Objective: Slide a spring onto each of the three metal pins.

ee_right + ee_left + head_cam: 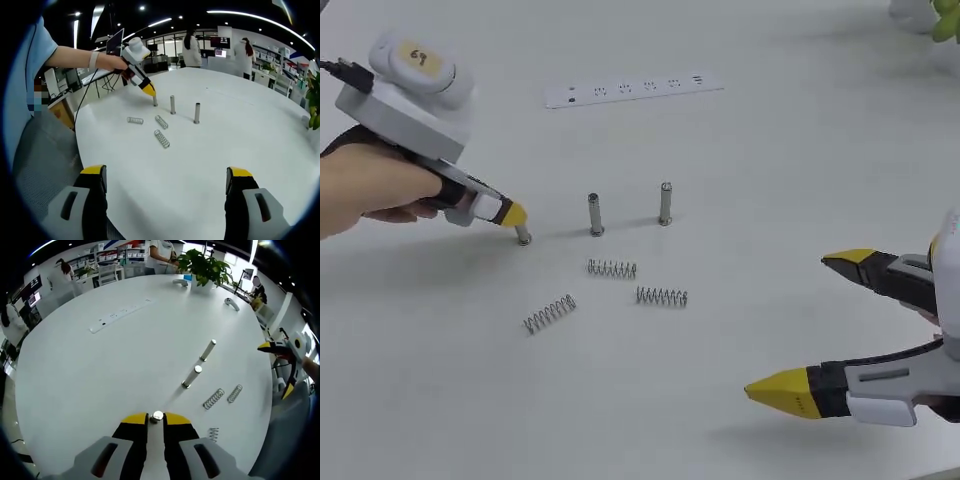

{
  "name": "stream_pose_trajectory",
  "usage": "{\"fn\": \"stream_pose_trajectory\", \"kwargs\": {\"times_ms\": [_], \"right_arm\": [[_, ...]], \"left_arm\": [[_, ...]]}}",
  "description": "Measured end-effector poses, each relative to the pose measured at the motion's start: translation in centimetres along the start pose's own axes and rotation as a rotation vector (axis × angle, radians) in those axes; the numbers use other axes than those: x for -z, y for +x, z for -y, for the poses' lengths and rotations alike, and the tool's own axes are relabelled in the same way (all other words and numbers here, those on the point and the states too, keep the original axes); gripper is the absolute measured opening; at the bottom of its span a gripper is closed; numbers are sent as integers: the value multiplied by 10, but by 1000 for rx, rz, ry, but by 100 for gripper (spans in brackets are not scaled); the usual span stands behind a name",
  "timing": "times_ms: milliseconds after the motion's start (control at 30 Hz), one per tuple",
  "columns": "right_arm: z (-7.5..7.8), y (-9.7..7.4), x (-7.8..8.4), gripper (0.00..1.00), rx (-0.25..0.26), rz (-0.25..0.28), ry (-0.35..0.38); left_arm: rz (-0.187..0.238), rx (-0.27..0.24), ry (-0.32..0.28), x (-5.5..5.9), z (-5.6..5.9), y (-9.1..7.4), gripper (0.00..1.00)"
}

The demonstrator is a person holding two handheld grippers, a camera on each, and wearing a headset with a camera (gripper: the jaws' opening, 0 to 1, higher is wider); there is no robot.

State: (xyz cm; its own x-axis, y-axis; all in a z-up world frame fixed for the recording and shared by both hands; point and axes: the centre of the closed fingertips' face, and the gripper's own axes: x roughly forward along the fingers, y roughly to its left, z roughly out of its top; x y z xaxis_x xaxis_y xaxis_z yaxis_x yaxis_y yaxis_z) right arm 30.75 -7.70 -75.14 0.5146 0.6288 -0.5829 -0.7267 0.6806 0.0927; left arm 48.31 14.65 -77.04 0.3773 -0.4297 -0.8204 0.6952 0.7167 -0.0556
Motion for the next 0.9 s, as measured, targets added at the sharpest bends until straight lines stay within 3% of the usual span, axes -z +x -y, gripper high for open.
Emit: {"fn": "stream_pose_trajectory", "kwargs": {"times_ms": [167, 333, 533, 767, 900], "right_arm": [[0, 0, 0, 98, 1, 1, 0], [0, 0, 0, 98, 1, -2, -3], [-1, 0, -1, 98, -1, -1, -6], [0, 1, -4, 99, -2, 6, -4], [1, 0, -7, 99, 2, 9, -9]], "left_arm": [[5, 3, -2, -1, -1, 0, 5], [11, 15, 3, -1, 2, 0, 13], [19, 15, 18, 1, 4, -1, 25], [55, 15, 47, 3, 6, -6, 48], [77, 12, 22, 5, 5, -10, 60]]}}
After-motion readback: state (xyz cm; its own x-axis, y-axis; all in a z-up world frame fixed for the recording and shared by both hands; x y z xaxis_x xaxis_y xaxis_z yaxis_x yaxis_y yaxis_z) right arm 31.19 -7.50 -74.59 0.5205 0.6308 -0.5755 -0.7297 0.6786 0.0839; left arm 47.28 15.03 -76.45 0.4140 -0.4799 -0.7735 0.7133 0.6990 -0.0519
